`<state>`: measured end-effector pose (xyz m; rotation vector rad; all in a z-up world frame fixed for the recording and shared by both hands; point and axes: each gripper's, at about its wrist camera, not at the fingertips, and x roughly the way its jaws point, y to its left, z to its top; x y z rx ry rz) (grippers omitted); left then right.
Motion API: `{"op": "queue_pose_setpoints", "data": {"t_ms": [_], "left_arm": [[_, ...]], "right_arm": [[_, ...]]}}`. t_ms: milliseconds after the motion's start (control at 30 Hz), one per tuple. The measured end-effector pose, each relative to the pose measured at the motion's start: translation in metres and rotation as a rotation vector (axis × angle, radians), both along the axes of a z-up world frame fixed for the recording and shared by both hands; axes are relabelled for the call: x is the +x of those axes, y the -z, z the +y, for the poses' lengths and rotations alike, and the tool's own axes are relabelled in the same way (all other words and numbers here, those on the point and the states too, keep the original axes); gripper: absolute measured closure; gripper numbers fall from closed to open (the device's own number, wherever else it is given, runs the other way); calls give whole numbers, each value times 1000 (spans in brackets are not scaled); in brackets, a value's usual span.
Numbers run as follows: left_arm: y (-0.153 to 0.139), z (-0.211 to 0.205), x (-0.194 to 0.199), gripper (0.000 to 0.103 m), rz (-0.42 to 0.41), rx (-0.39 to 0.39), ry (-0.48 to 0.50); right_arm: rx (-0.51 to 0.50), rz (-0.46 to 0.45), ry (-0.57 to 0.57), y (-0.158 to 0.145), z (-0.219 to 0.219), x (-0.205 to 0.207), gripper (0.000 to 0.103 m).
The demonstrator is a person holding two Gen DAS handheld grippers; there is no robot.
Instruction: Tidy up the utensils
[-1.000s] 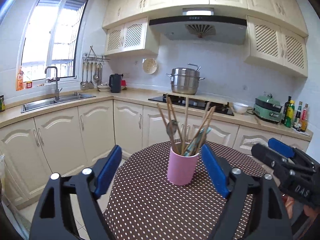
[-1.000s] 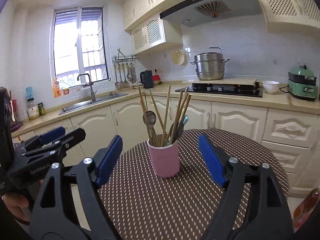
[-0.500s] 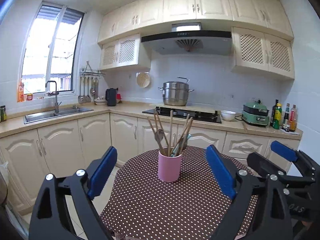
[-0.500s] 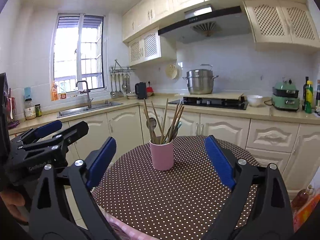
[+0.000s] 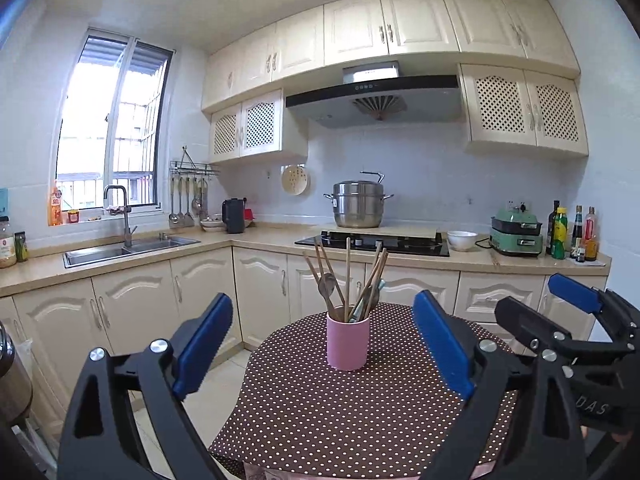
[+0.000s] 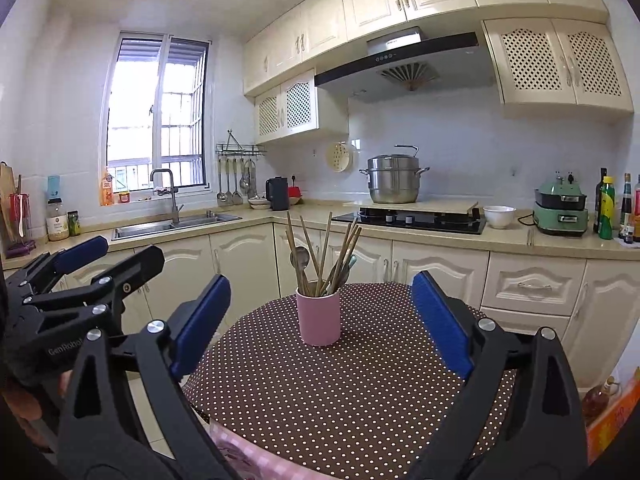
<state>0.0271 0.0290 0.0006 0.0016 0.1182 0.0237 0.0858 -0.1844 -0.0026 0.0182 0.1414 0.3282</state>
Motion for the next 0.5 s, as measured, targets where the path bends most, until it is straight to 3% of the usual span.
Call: {"op": "queue_pose_setpoints", "data": {"t_ms": [500], "left_arm": [[2,5,2,13,-39,-16,13]], "right_arm": [[-49,-39,20,-1,6,-7,12]]}}
